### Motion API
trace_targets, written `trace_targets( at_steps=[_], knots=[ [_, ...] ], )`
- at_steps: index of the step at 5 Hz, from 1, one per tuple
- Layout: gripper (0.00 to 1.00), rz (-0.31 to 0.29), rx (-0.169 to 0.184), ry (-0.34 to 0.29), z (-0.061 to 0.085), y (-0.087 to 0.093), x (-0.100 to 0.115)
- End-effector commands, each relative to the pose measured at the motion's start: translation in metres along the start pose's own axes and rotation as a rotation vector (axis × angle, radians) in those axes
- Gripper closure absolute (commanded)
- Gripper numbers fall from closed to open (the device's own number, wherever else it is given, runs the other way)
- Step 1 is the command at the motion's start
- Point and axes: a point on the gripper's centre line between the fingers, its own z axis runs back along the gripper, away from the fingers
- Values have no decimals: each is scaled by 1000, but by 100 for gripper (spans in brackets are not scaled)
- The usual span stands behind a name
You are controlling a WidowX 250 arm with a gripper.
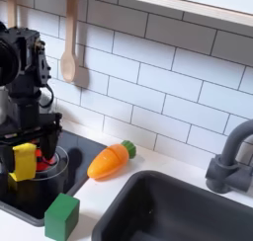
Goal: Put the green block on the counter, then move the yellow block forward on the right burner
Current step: 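Move the yellow block forward on the right burner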
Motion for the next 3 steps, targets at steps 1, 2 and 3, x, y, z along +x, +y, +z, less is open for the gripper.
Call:
trace_targets(
  at_steps=[1, 2, 3],
  knots=[
    [0, -7, 15, 2, -7, -1, 2],
    [100, -26, 17, -2, -5, -2, 2],
    [100, -39, -2, 4, -4, -2, 1]
  ],
)
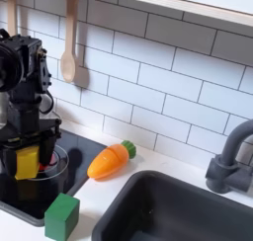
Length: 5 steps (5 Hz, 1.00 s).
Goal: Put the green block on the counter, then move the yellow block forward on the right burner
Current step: 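Move the yellow block forward on the right burner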
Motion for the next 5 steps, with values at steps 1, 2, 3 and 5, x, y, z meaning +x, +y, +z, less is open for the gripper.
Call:
trace_targets(
  at_steps=[1, 2, 3, 5],
  knots=[
    [100, -70, -45, 31, 5, -1, -2],
    [100, -182, -90, 91, 9, -5, -7],
    [100, -235, -137, 71, 21, -1, -6],
    [100, -361, -148, 77, 31, 8, -16]
  ],
)
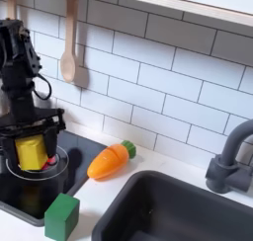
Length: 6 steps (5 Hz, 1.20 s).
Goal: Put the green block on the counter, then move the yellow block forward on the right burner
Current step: 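Move the yellow block forward on the right burner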
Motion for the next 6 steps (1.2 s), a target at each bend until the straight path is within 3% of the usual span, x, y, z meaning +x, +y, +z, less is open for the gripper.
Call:
trace_targets(
  at_steps=[1, 4, 6],
  knots=[
    [100, -115, 3, 19, -2, -1, -19],
    [100, -183, 27, 18, -11, 10, -44],
    [100, -177, 45, 4, -15, 11, -35]
  ],
)
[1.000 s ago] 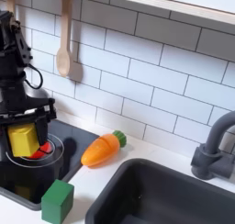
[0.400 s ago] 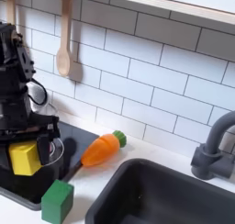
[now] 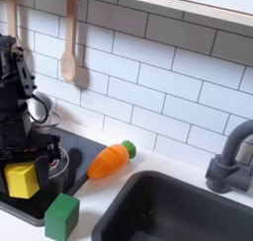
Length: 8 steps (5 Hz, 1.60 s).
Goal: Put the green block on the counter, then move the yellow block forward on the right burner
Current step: 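Move the yellow block forward on the right burner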
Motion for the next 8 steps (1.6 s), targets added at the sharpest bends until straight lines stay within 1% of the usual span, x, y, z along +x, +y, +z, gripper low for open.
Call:
trace_targets(
  at_steps=[1, 2, 3, 4, 5, 8],
  knots=[
    [100, -16, 18, -17, -3, -4, 8],
    [100, -36, 36, -24, -5, -10, 9],
    [100, -38, 47, -20, -12, -8, 9],
    [100, -44, 58, -26, -14, -7, 11],
    [100, -57, 62, -34, -14, -9, 13],
    [100, -53, 67, -21, -16, -6, 11]
  ],
)
